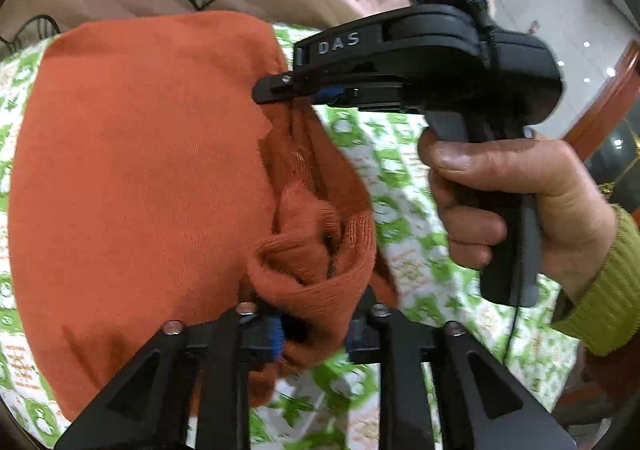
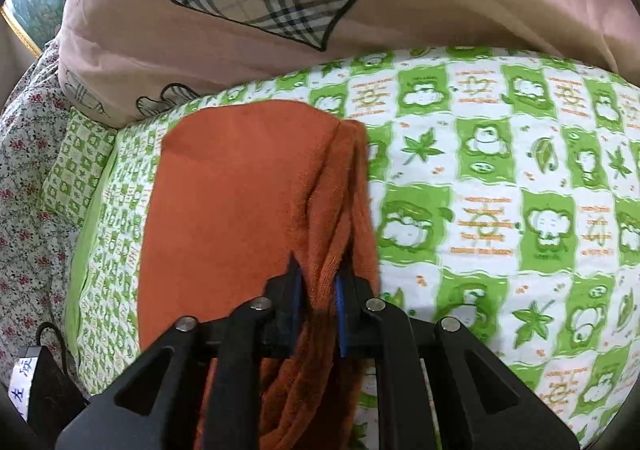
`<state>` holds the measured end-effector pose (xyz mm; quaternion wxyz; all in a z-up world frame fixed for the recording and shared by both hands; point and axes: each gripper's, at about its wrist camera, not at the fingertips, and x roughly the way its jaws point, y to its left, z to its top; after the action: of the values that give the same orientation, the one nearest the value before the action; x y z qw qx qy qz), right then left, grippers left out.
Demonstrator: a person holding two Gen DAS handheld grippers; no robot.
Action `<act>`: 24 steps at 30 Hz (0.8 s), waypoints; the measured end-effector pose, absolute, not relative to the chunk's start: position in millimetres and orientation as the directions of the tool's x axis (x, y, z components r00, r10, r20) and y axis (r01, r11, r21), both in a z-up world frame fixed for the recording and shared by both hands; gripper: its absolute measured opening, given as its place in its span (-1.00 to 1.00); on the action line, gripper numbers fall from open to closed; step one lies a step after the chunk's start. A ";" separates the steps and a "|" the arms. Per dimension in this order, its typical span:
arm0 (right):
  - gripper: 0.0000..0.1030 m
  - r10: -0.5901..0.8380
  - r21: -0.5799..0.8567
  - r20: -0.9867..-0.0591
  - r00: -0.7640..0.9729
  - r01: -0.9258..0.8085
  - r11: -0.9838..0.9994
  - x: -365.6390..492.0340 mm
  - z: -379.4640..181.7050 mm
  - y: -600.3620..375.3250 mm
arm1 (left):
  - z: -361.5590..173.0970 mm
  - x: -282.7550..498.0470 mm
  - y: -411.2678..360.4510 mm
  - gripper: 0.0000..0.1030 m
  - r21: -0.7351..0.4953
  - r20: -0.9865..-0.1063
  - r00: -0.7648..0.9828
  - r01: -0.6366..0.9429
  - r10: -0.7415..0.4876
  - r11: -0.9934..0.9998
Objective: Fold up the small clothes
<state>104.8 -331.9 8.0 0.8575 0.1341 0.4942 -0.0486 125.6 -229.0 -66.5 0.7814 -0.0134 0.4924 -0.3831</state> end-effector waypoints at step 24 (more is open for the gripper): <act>0.67 0.126 0.305 -0.853 0.506 0.287 0.908 69.8 -6.4 -331.4 | -94.0 247.0 -68.2 0.52 -0.490 -0.791 0.260 0.272 -0.553 0.828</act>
<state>69.8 -331.4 -6.4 0.8423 0.2090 0.4945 -0.0478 247.0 -68.2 -94.0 0.7832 -0.1281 0.5484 -0.2636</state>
